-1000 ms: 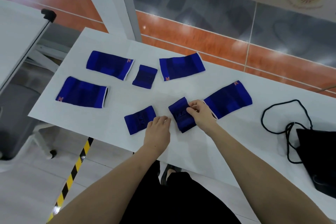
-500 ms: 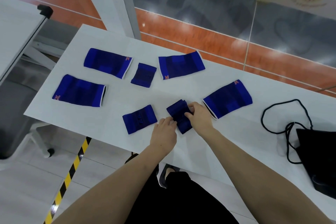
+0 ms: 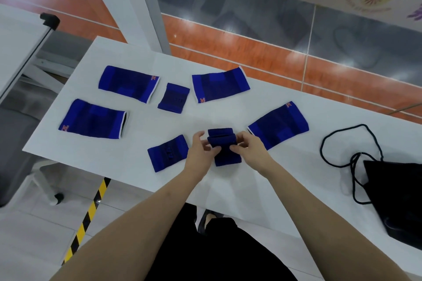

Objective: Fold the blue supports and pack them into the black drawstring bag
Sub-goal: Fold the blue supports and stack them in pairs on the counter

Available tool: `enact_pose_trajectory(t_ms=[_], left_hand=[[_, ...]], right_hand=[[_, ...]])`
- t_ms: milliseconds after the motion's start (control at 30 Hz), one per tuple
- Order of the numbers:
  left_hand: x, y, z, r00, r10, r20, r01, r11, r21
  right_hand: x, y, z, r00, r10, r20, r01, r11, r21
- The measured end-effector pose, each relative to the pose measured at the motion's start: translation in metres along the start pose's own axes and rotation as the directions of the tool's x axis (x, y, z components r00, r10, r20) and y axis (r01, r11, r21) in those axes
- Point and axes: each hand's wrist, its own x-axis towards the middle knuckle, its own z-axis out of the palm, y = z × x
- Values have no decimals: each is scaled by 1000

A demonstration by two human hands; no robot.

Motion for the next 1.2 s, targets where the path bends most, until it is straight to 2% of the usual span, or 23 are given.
enact_pose_trajectory(t_ms=[67,133,200,267,300,367,433,500,567,700,833,933,1100,1200], left_hand=[[6,7,-1,996,87,33,-87,996,4],[10,10,-1,976,214,31,-216,971,103],[10,10,-1,933,359,30,-355,903,241],[9,6,-2,859,510,48,-491,792,362],[9,2,-4,837,542,75,-523,752,401],[7,-11,-7,832,532,158,-539,707,458],[1,-27,-8,831,500,246,-552,679,485],[-4,-38,-6,832,462,306,-554,681,478],[-10,-42,-5,865,383,325,-500,713,491],[-13,-42,-5,935,267,235,-344,848,404],[-10,-31,1,951,268,151,-305,883,357],[-1,-27,8,963,248,104,-268,866,421],[8,-24,16,976,195,97,-215,788,577],[4,-22,18,958,279,68,-252,702,666]], right_hand=[[-3,1,-4,997,-50,-58,50,999,0],[-7,1,-5,981,-110,-158,112,994,6],[-14,1,-5,955,-193,-226,188,981,-41],[-21,9,-6,926,-303,-224,260,945,-200],[-24,16,-7,909,-366,-202,293,902,-316],[-28,34,-8,864,-493,-105,379,772,-509],[-31,51,-6,859,-512,15,427,698,-575],[-35,58,-3,895,-438,86,407,721,-560],[-36,60,-1,933,-343,111,349,782,-516],[-31,54,1,969,-238,68,245,877,-413],[-20,49,10,974,-215,-69,170,899,-403],[-11,47,14,979,-162,-128,98,909,-404],[-3,43,17,984,-114,-139,42,895,-443],[-3,43,20,980,-127,-155,43,888,-458]])
